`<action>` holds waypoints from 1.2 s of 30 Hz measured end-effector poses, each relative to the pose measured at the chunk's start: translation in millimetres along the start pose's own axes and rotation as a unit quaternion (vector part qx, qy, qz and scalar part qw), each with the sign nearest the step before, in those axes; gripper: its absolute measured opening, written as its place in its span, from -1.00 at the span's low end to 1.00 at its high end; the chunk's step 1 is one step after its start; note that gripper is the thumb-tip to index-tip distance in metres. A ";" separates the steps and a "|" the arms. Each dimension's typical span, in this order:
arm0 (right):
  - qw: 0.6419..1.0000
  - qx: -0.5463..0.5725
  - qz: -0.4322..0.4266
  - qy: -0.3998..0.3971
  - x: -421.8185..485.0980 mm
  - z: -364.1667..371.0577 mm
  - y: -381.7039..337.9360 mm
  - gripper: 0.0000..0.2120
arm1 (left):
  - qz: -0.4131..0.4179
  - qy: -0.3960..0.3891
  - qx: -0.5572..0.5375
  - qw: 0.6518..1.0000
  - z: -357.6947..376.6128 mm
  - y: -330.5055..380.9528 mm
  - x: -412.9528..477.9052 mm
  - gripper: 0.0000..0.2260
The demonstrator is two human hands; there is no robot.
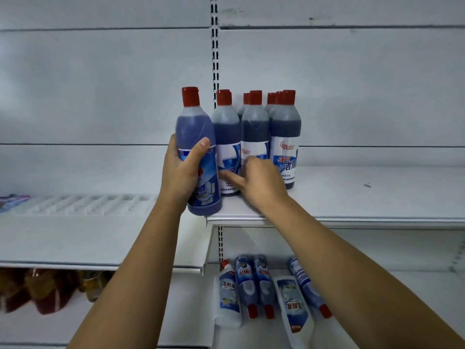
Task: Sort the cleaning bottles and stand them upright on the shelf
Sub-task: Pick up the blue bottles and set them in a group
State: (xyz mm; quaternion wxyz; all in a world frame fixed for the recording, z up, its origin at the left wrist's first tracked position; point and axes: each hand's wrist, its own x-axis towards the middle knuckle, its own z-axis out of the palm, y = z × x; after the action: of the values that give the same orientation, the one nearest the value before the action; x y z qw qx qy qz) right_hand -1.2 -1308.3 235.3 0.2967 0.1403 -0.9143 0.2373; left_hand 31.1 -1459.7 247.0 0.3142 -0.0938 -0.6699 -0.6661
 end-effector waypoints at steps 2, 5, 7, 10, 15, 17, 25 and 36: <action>1.000 -0.020 0.002 -0.009 3.8 2.2 -2.4 -0.48 | 0.004 -0.003 0.000 1.000 0.5 -1.1 0.6 -0.61; 0.998 -0.045 0.024 -0.026 10.7 5.0 -8.0 -0.51 | 0.009 -0.008 0.010 1.000 1.6 -1.0 0.6 -0.50; 0.996 -0.070 0.034 -0.034 14.3 4.8 -10.9 -0.53 | 0.011 -0.008 0.007 1.000 1.3 -0.5 0.2 -0.42; 0.995 -0.085 0.036 -0.044 17.1 6.7 -13.7 -0.58 | 0.002 0.001 -0.006 1.000 0.2 -0.2 -0.7 -0.36; 0.983 -0.105 -0.051 -0.144 3.4 6.4 -2.4 -0.76 | 0.002 0.004 -0.029 1.000 3.4 2.4 -3.3 -0.50; 0.973 -0.042 -0.091 -0.210 -6.1 -2.9 13.1 -0.78 | 0.000 -0.003 -0.048 0.999 12.1 4.0 -6.4 -0.51; 0.981 0.027 -0.014 -0.189 -32.9 -70.0 113.4 -0.75 | -0.012 -0.066 -0.046 0.997 111.7 11.2 -26.5 -0.82; 0.978 -0.046 0.165 -0.122 -74.8 -190.4 306.0 -0.64 | -0.033 -0.129 -0.077 0.988 316.1 30.3 -79.8 -0.75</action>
State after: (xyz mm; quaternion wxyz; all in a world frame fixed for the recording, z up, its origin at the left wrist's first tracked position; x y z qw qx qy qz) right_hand 26.6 -941.7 217.9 0.1456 0.0021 -0.9641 0.2219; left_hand 16.7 -1132.7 255.5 0.1951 -0.1804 -0.6545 -0.7078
